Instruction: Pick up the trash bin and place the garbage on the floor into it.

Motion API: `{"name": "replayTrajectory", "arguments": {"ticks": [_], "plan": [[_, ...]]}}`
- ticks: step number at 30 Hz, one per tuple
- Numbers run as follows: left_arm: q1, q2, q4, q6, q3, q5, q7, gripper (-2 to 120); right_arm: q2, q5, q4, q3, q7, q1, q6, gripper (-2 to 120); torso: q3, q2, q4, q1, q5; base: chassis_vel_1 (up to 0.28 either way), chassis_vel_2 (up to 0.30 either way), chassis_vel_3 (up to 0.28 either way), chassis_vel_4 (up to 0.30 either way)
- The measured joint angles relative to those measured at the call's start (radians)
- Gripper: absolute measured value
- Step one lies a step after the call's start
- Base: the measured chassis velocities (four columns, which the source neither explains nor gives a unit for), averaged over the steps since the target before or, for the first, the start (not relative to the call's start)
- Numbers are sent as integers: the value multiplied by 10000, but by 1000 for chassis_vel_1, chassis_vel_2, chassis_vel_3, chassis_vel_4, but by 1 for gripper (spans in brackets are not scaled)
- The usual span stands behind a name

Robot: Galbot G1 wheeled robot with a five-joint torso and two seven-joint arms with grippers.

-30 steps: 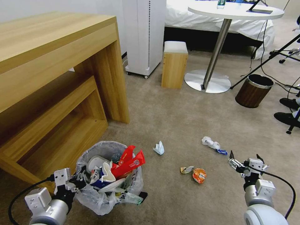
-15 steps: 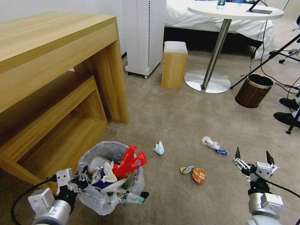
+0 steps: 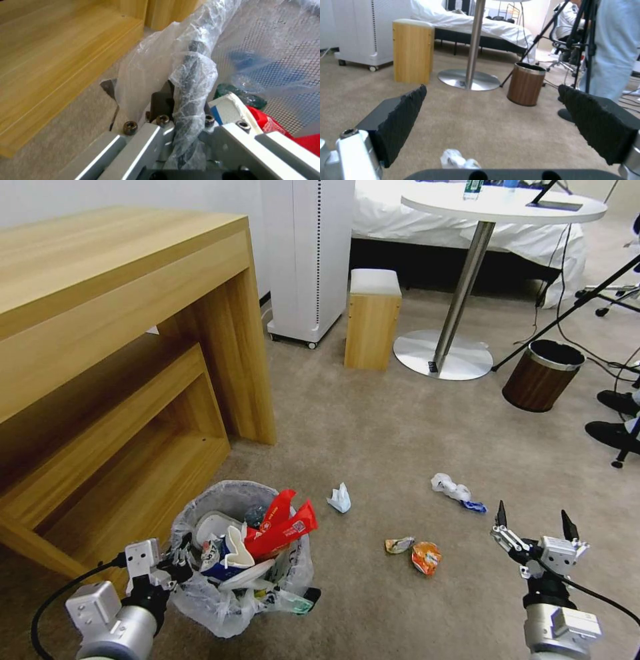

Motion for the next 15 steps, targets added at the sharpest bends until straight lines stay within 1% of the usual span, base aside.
{"name": "replayTrajectory", "arguments": {"ticks": [3,9,13,15], "plan": [[25,0,0,-16,21,76,32,0,-3,18,-30,-54,-1,38,0,100,2,-1,1,2,0,-164,171,186,-161],[110,-25,-23,-151,154,286,106,0,-5,-5,-139,-242,17,66,64,100,3,-1,0,4,-1,-211,180,206,-201],[275,-112,-107,-196,279,450,170,0,-26,-307,-314,-285,279,105,174,100,4,-2,0,6,1,-140,152,167,-140],[337,-111,-140,-193,288,488,195,0,-72,-326,-346,-260,379,110,174,100,3,-1,1,6,1,-35,102,75,-87]]}}
